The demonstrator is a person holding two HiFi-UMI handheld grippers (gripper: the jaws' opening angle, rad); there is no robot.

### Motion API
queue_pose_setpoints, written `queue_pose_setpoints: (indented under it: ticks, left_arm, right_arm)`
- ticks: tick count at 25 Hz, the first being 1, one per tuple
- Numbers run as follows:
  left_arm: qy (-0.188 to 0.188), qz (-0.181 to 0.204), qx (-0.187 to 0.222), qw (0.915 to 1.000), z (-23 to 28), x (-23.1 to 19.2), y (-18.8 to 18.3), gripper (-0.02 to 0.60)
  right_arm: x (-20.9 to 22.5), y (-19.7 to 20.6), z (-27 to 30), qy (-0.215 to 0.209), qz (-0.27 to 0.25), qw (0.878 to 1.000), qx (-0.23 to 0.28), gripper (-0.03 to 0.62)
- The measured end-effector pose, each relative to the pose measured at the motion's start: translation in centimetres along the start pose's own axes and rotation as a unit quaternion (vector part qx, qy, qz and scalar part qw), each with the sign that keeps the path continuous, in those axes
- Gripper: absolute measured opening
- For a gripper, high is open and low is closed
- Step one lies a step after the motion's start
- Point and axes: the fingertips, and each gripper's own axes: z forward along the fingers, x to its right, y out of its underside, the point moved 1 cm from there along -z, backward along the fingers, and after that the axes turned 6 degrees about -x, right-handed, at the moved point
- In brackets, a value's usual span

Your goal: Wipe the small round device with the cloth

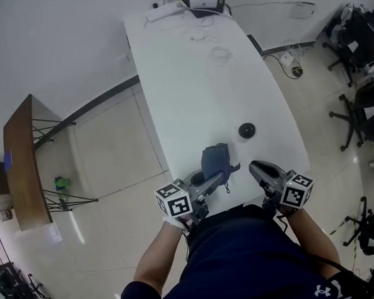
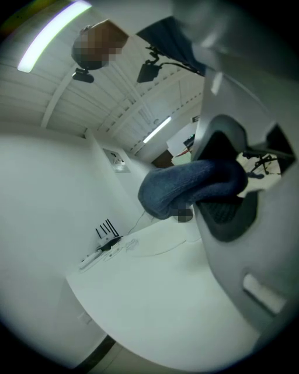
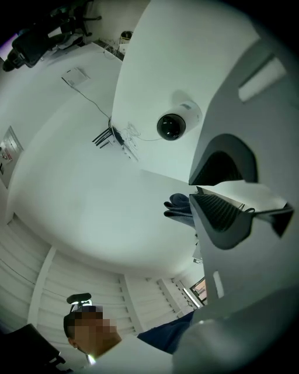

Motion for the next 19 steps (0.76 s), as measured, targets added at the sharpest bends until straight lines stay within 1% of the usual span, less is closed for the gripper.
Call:
queue_pose_setpoints:
  ticks: [4, 7, 11, 14, 19]
  left_arm:
    - [-0.015, -0.012, 0.016, 0.9997, 1.2, 0.9, 0.7, 0.12]
    - [-0.027, -0.011, 0.01, 0.9995, 1.9, 1.9, 1.7, 0.12]
    - [-0.039, 0.0, 0.004, 0.9992, 3.0, 3.1, 2.2, 0.12]
    - [-0.043, 0.006, 0.0, 0.9991, 4.0, 3.4, 2.0, 0.12]
    - [-0.041, -0.005, 0.015, 0.999, 5.3, 4.6, 2.1, 0.12]
  right_arm:
    - [0.2, -0.4, -0.1, -0.016, -0.019, 1.0, -0.005, 0.054]
    - [0.4, -0.1, -0.8, -0.019, -0.036, 0.999, -0.005, 0.054]
    - [0.7, -0.6, -2.2, -0.022, -0.065, 0.998, 0.0, 0.054]
    - [1.3, -1.4, -3.0, -0.024, -0.07, 0.997, 0.011, 0.054]
    - [1.8, -1.4, -4.5, -0.03, -0.07, 0.997, 0.011, 0.054]
